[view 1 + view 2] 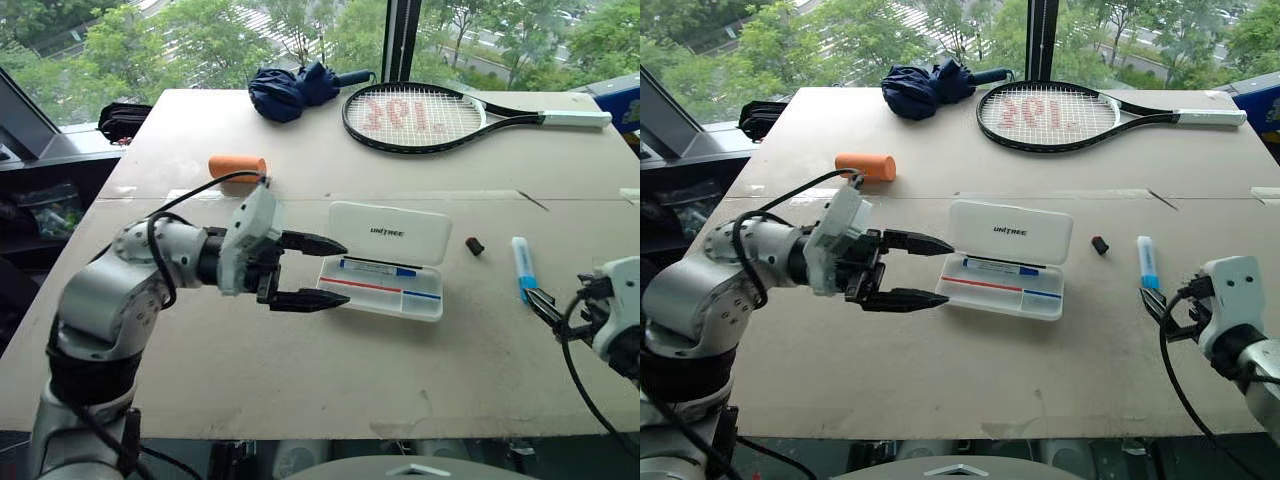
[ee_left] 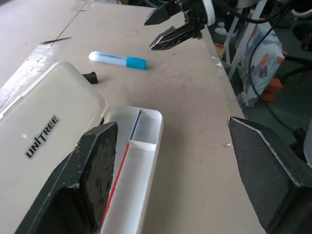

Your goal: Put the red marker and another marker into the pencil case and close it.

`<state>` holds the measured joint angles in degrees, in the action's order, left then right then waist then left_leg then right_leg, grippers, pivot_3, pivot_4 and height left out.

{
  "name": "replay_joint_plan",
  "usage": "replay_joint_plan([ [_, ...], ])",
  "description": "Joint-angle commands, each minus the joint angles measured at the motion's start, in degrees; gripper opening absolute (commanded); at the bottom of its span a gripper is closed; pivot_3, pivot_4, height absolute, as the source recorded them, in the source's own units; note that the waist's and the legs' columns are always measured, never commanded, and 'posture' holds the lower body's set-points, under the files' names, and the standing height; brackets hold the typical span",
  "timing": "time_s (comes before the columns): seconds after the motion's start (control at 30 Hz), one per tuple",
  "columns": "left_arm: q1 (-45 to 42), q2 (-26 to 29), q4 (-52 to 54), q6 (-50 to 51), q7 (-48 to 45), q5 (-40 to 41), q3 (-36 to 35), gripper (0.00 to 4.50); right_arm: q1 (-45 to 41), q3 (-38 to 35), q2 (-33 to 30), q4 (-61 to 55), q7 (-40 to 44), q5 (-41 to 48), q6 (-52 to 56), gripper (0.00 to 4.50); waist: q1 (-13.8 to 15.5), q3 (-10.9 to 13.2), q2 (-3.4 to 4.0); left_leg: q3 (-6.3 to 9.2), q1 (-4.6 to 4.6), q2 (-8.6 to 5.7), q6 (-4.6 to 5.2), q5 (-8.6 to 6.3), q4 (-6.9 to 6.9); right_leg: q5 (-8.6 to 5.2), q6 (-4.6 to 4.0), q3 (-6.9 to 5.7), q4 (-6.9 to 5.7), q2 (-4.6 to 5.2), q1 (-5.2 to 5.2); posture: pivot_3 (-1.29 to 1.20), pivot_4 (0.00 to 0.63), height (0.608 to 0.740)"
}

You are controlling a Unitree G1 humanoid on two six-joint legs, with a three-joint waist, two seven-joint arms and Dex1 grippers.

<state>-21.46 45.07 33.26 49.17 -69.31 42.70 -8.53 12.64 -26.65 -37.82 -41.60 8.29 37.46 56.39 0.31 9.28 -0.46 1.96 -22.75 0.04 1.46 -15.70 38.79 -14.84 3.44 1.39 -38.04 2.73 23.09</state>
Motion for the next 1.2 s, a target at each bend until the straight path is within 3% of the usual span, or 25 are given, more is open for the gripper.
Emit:
replay_joint_plan([
  [0.03,2.30,1.30,6.25,3.34,5.31,6.89,-4.73,3.61,-6.62,3.04,0.44,2.80,-6.08,-2.70,8.05,4.50,0.29,0.00,0.01,0.00,0.00,-0.02,0.00,0.00,0.00,0.00,0.00,-0.01,-0.01,0.02,0.00,0.00,0.150,0.730],
  [0.23,5.80,3.72,10.20,4.52,10.08,14.42,-7.93,3.61,-19.71,8.94,5.40,15.73,-11.79,-9.07,14.66,4.50,0.21,-0.01,-0.01,-0.01,0.01,-0.03,0.00,0.00,0.00,0.01,0.00,0.01,-0.02,-0.02,0.01,0.00,0.150,0.730],
  [0.33,6.51,4.92,10.85,4.09,11.86,16.11,-8.10,3.65,-21.46,9.32,6.03,19.36,-9.30,-9.57,14.50,3.62,0.06,-0.10,-0.13,-0.01,0.03,-0.02,0.01,0.00,0.00,0.01,0.00,0.00,-0.01,-0.05,0.00,0.00,0.150,0.730],
  [0.43,6.77,5.53,10.92,3.43,13.44,16.65,-7.54,3.65,-21.59,9.28,5.44,20.30,-7.38,-9.86,14.31,2.27,0.05,-0.19,-0.26,0.00,0.09,-0.02,0.01,-0.01,0.00,0.01,0.00,0.00,-0.01,-0.06,-0.06,0.00,0.150,0.730],
  [0.53,8.96,6.30,11.36,4.25,16.36,16.59,-7.18,3.65,-18.65,9.29,1.30,17.96,-1.59,-10.23,9.73,0.79,0.41,-0.20,-0.27,-0.01,0.12,-0.05,0.02,-0.01,0.01,0.02,0.00,0.01,0.05,-0.03,-0.12,0.00,0.150,0.730],
  [0.57,11.02,5.45,11.75,2.30,18.27,13.77,-7.93,3.65,-17.42,8.77,-1.33,16.26,1.96,-9.51,8.00,0.59,0.51,-0.19,-0.26,-0.01,0.12,-0.08,0.03,-0.02,0.00,0.01,0.01,0.01,0.05,0.00,-0.12,0.00,0.150,0.730],
  [0.63,13.90,0.67,10.58,-4.70,17.94,12.24,-10.10,3.65,-16.14,7.23,-6.00,13.36,8.56,-7.03,6.51,0.60,0.48,-0.11,-0.03,0.01,0.07,-0.15,0.07,-0.04,0.00,0.01,0.01,-0.01,0.10,0.07,-0.12,0.00,0.150,0.730],
  [0.77,18.56,5.39,7.27,-5.75,9.49,14.31,-15.68,3.65,-20.51,8.37,-13.79,3.80,20.10,5.29,13.25,0.60,-1.03,-0.03,0.03,-0.10,0.06,0.02,0.12,-0.07,0.00,0.02,0.00,0.03,0.02,-0.02,-0.01,0.00,0.150,0.730],
  [0.83,22.95,7.20,5.78,-7.26,4.41,14.23,-19.97,3.65,-25.29,15.26,-15.19,-0.85,22.69,8.07,14.33,0.60,-1.58,-0.04,0.06,-0.10,0.19,0.16,0.12,-0.07,-0.11,0.03,-0.06,0.03,0.03,-0.17,-0.01,0.00,0.150,0.730],
  [0.9,26.56,8.10,4.99,-10.01,1.39,11.65,-22.09,3.65,-29.61,21.49,-14.89,-2.85,23.35,8.52,14.80,0.60,-1.99,-0.03,0.06,-0.12,0.26,0.28,0.12,-0.07,-0.25,0.05,-0.15,0.06,0.08,-0.34,-0.01,0.00,0.150,0.730],
  [1.07,36.80,10.12,2.69,-13.10,-7.47,8.68,-28.96,3.65,-45.38,43.97,-3.89,2.48,22.59,1.32,13.05,0.60,-2.08,0.02,-0.06,-0.01,0.08,0.30,0.10,-0.06,-0.31,-0.01,-0.27,-0.01,0.08,-0.37,0.16,0.00,0.150,0.730],
  [1.2,41.73,10.51,3.06,-14.43,-10.66,7.90,-32.31,3.65,-49.68,51.23,-1.31,7.17,26.75,-2.30,8.72,0.60,-1.12,0.03,-0.06,-0.09,-0.06,0.14,0.07,-0.05,-0.30,0.00,-0.24,-0.08,0.14,-0.03,0.27,0.00,0.150,0.730],
])
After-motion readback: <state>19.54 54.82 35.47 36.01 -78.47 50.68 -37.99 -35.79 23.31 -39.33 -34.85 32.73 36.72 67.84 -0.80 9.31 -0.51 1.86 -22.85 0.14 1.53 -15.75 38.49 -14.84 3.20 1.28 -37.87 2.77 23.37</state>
